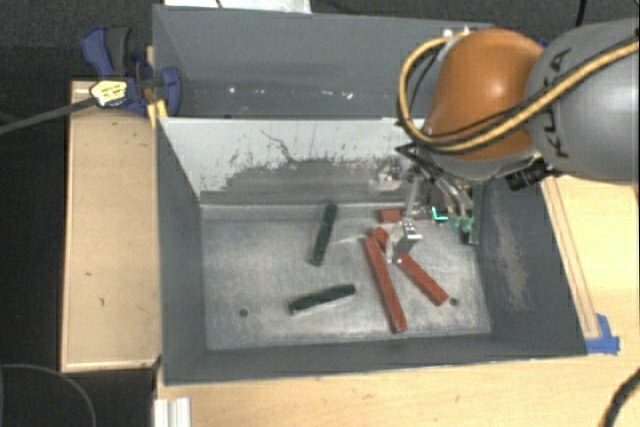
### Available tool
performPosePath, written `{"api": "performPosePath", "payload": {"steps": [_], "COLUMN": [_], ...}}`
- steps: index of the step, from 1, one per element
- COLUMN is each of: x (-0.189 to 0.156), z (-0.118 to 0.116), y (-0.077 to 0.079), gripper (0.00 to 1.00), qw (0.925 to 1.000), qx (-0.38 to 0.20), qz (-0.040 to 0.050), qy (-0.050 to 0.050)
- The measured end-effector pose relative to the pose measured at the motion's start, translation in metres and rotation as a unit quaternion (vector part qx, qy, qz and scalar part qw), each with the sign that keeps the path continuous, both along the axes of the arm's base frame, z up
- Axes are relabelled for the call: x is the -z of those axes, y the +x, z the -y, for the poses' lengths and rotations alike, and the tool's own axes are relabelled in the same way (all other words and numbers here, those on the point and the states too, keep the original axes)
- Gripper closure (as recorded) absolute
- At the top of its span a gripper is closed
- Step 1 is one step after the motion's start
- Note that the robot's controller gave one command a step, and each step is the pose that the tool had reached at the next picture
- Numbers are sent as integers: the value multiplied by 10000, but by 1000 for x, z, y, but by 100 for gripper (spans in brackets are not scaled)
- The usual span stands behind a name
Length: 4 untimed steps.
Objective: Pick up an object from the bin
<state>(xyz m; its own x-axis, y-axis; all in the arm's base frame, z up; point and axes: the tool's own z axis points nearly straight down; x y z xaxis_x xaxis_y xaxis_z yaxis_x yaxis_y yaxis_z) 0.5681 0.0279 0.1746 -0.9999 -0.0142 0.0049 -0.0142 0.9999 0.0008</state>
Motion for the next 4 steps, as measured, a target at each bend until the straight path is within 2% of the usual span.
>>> {"api": "performPosePath", "payload": {"steps": [1, 2, 3, 4], "x": [-4, 45, 99, 101], "z": [0, -7, -56, -56], "y": [2, -3, -19, -20], "gripper": [0, 0, 100, 0], "qw": [10000, 9999, 9981, 9982], "qx": [4, -110, -606, -602], "qz": [40, 74, 96, 79], "qy": [1, -1, 3, 6]}}
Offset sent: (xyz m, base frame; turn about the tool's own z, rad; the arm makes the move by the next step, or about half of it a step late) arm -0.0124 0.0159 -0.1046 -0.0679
